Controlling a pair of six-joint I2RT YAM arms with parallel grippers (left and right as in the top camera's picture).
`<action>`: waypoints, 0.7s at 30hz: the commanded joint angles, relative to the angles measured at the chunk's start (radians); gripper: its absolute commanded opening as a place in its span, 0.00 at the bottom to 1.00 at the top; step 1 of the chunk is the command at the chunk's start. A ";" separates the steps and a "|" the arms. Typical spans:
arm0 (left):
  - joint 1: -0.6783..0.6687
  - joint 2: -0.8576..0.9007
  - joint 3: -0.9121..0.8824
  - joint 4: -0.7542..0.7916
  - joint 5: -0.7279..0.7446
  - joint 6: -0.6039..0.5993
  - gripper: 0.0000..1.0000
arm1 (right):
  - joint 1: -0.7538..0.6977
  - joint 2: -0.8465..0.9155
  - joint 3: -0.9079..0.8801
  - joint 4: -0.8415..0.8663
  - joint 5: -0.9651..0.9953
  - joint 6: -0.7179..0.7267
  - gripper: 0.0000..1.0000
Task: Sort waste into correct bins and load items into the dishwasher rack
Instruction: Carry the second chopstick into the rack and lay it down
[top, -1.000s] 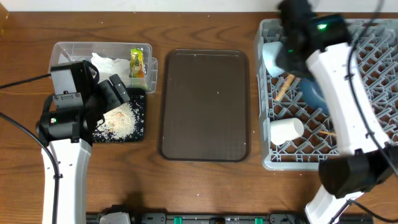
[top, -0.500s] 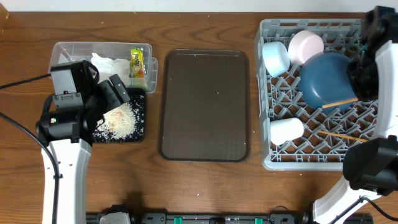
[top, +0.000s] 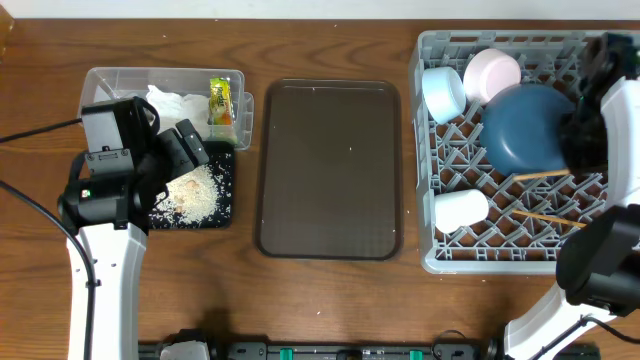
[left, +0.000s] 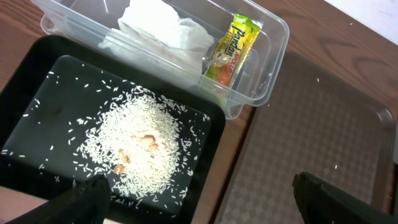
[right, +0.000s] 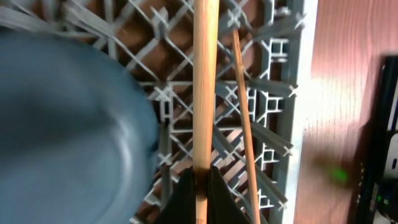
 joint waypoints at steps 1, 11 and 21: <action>0.004 0.001 0.018 -0.003 -0.005 0.008 0.96 | -0.003 -0.005 -0.063 0.036 -0.016 0.019 0.01; 0.004 0.001 0.018 -0.003 -0.005 0.008 0.96 | -0.004 -0.005 -0.096 0.088 -0.019 -0.052 0.11; 0.004 0.001 0.018 -0.003 -0.005 0.008 0.96 | 0.008 -0.008 -0.068 0.138 -0.047 -0.365 0.13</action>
